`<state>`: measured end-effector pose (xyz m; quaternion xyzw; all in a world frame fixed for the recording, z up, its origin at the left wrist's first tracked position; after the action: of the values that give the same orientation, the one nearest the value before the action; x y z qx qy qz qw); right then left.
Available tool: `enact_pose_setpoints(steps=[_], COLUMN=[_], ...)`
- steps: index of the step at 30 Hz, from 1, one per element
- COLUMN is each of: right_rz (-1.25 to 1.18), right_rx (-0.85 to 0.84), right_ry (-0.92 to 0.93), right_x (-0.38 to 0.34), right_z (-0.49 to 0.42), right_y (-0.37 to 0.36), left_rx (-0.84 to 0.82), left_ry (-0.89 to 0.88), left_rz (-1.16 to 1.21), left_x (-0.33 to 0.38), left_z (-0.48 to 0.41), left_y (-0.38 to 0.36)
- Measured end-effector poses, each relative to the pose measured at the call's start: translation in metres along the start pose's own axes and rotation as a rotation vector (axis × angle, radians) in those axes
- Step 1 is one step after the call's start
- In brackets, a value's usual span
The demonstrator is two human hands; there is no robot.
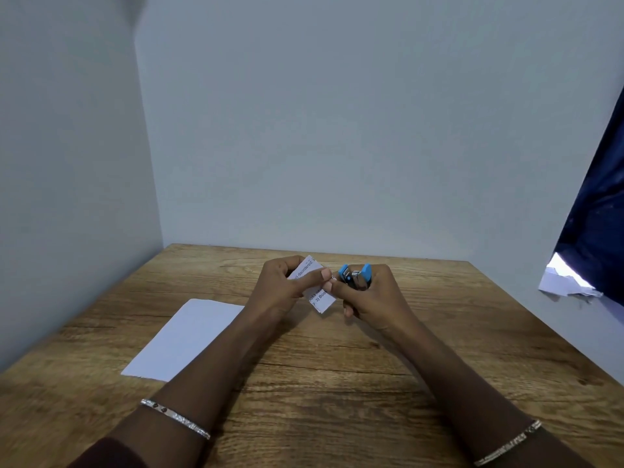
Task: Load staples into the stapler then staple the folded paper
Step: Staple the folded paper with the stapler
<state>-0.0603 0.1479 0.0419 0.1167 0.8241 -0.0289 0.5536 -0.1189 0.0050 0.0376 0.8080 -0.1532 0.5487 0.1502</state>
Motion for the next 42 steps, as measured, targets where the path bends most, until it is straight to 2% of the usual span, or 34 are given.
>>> enact_pose_setpoints(steps=[15, 32, 36, 39, 42], right_rz=[-0.037, 0.012, 0.136, 0.109, 0.114], right_rx=[0.011, 0.02, 0.169, 0.315, 0.357], right_ry=[-0.027, -0.025, -0.083, -0.205, -0.303], right_x=[0.005, 0.001, 0.001, 0.004, 0.007], right_z=[-0.001, -0.002, -0.003, -0.005, -0.003], right_y=[0.003, 0.005, 0.018, 0.038, 0.057], left_rx=[0.013, 0.028, 0.082, 0.171, 0.235], left_ry=[0.048, -0.048, -0.04, -0.021, -0.035], left_rz=[-0.016, -0.184, -0.223, -0.262, -0.303], left_x=[-0.005, -0.002, -0.004, -0.006, -0.003], left_z=[-0.001, -0.004, -0.007, -0.009, -0.009], left_y=[-0.001, 0.002, 0.008, 0.018, 0.023])
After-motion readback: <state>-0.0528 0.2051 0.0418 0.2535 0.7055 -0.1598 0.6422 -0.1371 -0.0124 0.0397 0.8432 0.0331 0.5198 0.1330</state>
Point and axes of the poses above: each hand's wrist, its own z-axis away from the middle knuckle, its own y-axis out of the back of the hand, x = y × z, the point moved 9 cm from there along -z, towards the middle knuckle, and after that the axes turned 7 degrees about -z, right-handed, at the moved point
